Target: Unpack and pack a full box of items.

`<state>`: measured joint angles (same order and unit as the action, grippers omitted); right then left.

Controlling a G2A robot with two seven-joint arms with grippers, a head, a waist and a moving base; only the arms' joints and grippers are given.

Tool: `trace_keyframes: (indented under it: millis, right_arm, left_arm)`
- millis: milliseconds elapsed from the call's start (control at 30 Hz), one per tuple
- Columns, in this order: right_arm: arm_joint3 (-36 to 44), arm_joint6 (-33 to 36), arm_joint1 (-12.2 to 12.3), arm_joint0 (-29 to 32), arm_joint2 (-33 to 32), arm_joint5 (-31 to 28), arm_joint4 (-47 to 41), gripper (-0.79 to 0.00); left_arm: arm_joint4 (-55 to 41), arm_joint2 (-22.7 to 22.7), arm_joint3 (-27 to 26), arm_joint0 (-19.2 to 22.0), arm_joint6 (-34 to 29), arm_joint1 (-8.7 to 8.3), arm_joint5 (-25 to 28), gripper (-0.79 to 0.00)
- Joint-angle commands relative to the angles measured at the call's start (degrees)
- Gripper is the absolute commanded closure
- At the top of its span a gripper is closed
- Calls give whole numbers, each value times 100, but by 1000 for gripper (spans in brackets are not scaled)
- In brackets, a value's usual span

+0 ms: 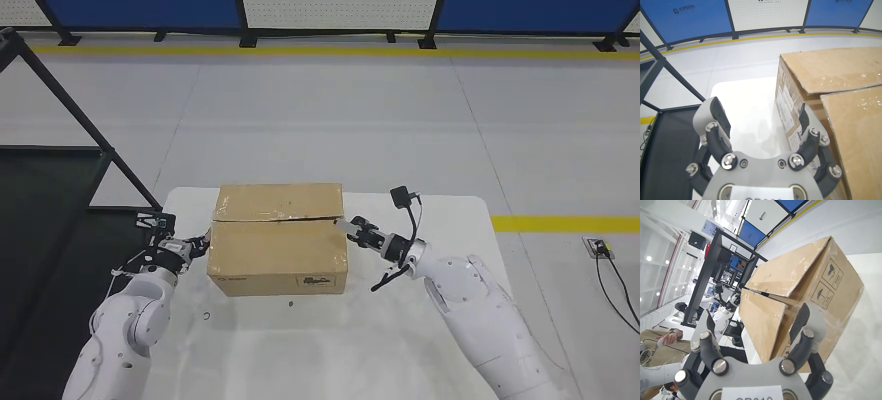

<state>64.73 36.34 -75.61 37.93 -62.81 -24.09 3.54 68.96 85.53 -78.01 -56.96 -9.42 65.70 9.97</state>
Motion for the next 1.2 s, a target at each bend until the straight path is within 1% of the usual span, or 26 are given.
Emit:
trace_keyframes:
  millis: [0,233,500,667,967,1067,1167]
  right_arm:
    - [-22,98,-1,-9,22,-57,-18,-785]
    - [16,272,16,60,11,-224,-97,-785]
    - [272,566,91,293,-162,-370,-303,-785]
    - [565,623,148,492,-309,-424,-390,-785]
    - [862,1160,216,643,-410,-605,-868,-785]
    - [927,1132,231,661,-402,-575,-721,-785]
    - [1009,940,243,703,-394,-614,-451,-785]
  left_arm:
    - [10,-17,-8,-9,8,2,-5,-785]
    - [-65,13,-165,-145,83,3,-28,-785]
    - [-172,210,-511,-476,104,-22,-33,-785]
    - [-332,365,-791,-701,39,-40,24,-785]
    - [-531,626,-1222,-1017,-12,-73,133,-785]
    - [-594,686,-1351,-1129,5,-80,192,-785]
    - [-619,727,-1452,-1241,52,-86,263,-785]
